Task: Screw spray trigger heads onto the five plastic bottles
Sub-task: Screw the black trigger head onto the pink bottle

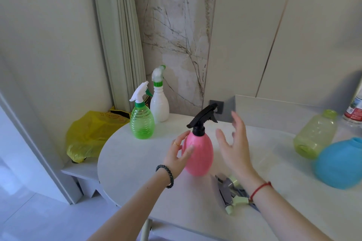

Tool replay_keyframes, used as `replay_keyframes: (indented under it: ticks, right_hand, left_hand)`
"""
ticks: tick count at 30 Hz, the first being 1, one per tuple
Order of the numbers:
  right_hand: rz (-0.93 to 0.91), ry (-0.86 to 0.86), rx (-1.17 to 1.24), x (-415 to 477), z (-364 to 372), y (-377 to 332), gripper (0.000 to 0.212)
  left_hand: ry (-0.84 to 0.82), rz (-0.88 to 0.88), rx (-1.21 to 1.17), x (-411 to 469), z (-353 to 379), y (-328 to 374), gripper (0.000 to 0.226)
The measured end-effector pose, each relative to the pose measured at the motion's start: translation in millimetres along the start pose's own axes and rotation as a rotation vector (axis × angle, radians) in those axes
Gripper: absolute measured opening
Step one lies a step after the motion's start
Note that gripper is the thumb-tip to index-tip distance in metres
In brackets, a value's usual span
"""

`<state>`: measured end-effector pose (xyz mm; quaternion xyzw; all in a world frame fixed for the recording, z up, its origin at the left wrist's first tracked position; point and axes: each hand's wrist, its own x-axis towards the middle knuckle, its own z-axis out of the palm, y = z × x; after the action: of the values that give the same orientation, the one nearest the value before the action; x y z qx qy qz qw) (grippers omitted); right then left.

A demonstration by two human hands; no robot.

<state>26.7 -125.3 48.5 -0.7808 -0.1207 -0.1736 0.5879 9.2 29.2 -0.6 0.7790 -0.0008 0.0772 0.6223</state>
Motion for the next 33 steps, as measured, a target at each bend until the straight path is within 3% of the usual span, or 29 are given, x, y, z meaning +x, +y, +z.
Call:
replay_keyframes:
  ticks: [5, 7, 16, 22, 30, 33]
  right_hand:
    - [0.205, -0.260, -0.024, -36.8, 18.6, 34.4, 0.080]
    - [0.226, -0.278, 0.002, -37.5, 29.3, 31.6, 0.084]
    - [0.065, -0.384, 0.022, -14.3, 140.6, -11.7, 0.085]
    - [0.069, -0.454, 0.009, -25.1, 208.0, -18.9, 0.089]
    - [0.056, -0.506, -0.059, -23.3, 214.8, -12.3, 0.089]
    - [0.040, -0.543, -0.077, -24.3, 194.0, -8.9, 0.090]
  left_hand:
    - [-0.002, -0.053, -0.134, 6.0, -3.9, -5.5, 0.033]
    - [-0.039, -0.066, -0.192, 4.2, -5.3, -6.4, 0.036]
    - [0.213, -0.033, -0.122, 4.1, -120.2, -1.8, 0.033]
    - [0.268, -0.068, -0.067, -0.8, -179.0, -27.4, 0.030]
    - [0.214, -0.131, -0.029, 0.6, -185.5, -45.8, 0.045]
    - [0.409, -0.093, 0.050, -15.1, -176.8, -49.6, 0.046]
